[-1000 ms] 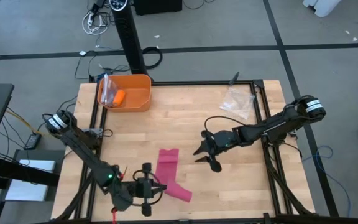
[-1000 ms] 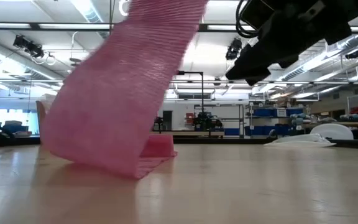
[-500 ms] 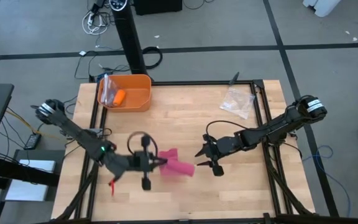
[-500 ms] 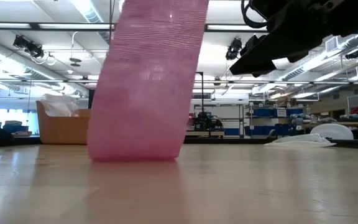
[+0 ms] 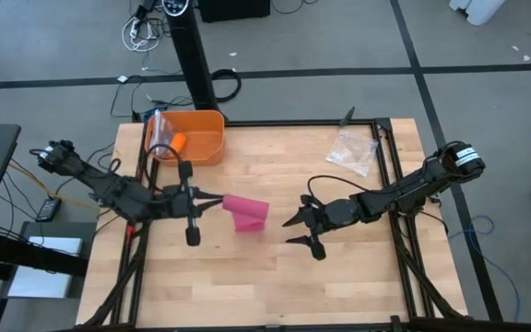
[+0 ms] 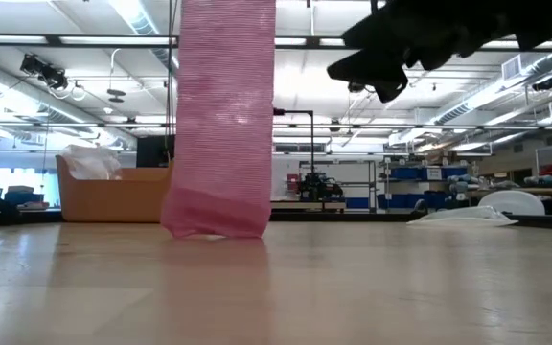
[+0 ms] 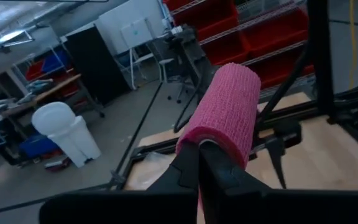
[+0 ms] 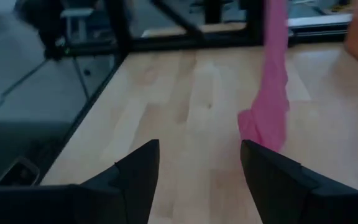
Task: Roll bandage
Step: Roll the pink bandage
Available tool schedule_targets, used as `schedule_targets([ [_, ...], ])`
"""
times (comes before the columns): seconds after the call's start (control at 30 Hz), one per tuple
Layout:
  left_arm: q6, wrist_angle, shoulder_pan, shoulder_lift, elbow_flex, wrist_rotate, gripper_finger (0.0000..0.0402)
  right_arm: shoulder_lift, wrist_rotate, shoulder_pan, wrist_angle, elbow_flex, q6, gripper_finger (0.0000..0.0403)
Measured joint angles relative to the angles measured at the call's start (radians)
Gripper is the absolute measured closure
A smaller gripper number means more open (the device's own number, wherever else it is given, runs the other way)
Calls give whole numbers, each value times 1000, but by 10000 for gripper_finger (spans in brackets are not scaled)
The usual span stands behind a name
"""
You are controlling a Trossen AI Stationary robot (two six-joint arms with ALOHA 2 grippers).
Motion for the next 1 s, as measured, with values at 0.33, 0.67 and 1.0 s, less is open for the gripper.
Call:
schedule_targets([
  [0.33, 77, -12, 14, -67, 0, -1, 401, 216, 65, -39, 235, 0, 8, 173],
  [0.67, 179, 27, 20, -119, 0, -9, 401, 481, -47, -154, 518, 0, 145, 160],
  [1.0, 237, 23, 20, -125, 76, -41, 401, 654, -242, -221, 691, 114, 35, 157],
])
